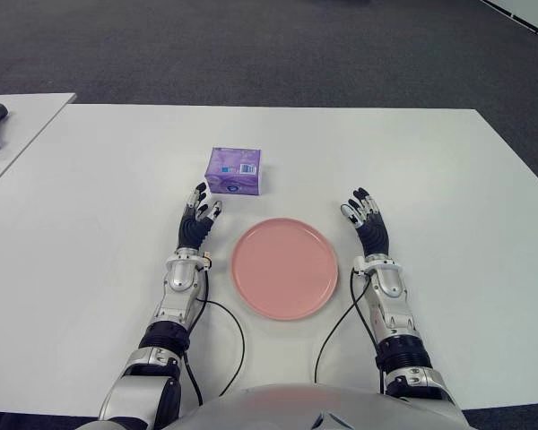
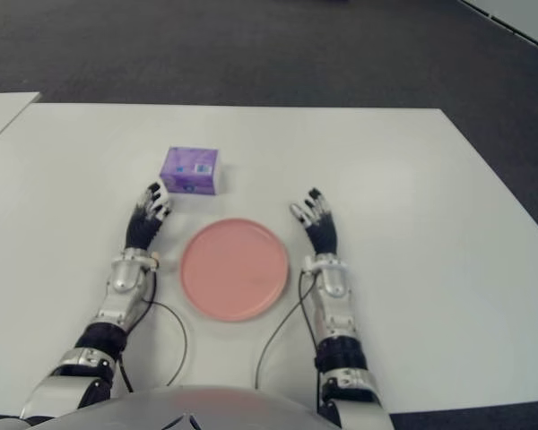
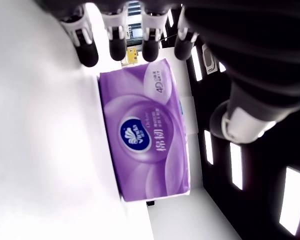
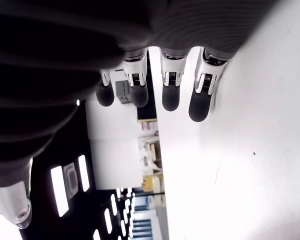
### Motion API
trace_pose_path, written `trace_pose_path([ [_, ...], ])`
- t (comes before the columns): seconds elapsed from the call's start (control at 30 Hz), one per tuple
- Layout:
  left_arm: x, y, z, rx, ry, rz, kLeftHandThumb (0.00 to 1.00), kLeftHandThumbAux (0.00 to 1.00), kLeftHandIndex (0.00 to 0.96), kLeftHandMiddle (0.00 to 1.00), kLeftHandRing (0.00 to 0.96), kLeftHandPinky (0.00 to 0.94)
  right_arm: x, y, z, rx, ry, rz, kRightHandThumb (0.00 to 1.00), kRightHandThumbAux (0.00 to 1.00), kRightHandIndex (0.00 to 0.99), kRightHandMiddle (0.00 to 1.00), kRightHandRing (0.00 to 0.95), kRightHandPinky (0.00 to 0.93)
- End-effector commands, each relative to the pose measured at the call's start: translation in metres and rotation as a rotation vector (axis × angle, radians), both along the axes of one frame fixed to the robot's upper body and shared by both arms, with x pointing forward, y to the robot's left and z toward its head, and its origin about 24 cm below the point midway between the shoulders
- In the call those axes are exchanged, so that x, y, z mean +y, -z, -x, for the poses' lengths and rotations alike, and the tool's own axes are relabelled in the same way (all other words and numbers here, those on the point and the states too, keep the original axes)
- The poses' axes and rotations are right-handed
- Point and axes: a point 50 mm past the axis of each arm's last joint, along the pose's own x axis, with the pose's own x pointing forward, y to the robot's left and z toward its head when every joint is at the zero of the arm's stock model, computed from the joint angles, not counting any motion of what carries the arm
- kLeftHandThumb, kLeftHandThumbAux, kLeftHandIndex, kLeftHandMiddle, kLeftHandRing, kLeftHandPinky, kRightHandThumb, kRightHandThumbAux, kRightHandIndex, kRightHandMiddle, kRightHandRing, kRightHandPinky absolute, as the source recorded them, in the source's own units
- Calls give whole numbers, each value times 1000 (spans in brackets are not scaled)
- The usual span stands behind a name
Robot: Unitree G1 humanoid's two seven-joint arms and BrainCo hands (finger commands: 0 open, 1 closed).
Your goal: Put the tissue paper into the plate.
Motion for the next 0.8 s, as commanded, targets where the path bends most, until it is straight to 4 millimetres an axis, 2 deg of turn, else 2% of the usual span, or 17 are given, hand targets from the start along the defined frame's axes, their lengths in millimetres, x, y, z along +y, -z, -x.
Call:
trace_pose_path([
  [0.03, 4, 7, 2, 43, -5, -9, 37, 578, 0, 0, 0, 0, -1, 22, 12, 121, 17, -19, 393, 576, 34, 91, 88, 127],
  [0.13, 10, -5, -5, -6, -11, -34, 40, 573, 0, 0, 0, 0, -1, 22, 11, 119, 16, -21, 394, 573, 35, 92, 90, 131],
  [0.27, 21, -44, -16, -168, -45, -117, 55, 547, 0, 0, 0, 0, -1, 22, 11, 121, 13, -22, 396, 572, 34, 95, 94, 133],
  [0.37, 24, -58, -18, -218, -64, -156, 66, 524, 0, 0, 0, 0, -1, 22, 11, 121, 12, -23, 398, 572, 32, 96, 95, 133],
  [0.43, 30, -77, -22, -292, -84, -234, 69, 515, 0, 0, 0, 0, -1, 22, 10, 123, 13, -24, 400, 571, 32, 96, 95, 133],
  [0.47, 33, -86, -24, -337, -97, -295, 105, 467, 0, 0, 0, 0, -1, 22, 10, 123, 13, -24, 401, 571, 31, 94, 93, 129],
  [0.63, 45, -108, -33, -461, -142, -465, 111, 462, 0, 0, 0, 0, 0, 23, 9, 128, 11, -20, 404, 573, 32, 92, 92, 124],
  [0.8, 53, -125, -50, -533, -197, -586, 175, 435, 0, 0, 0, 0, 1, 24, 8, 135, 7, -26, 401, 573, 35, 85, 86, 119],
])
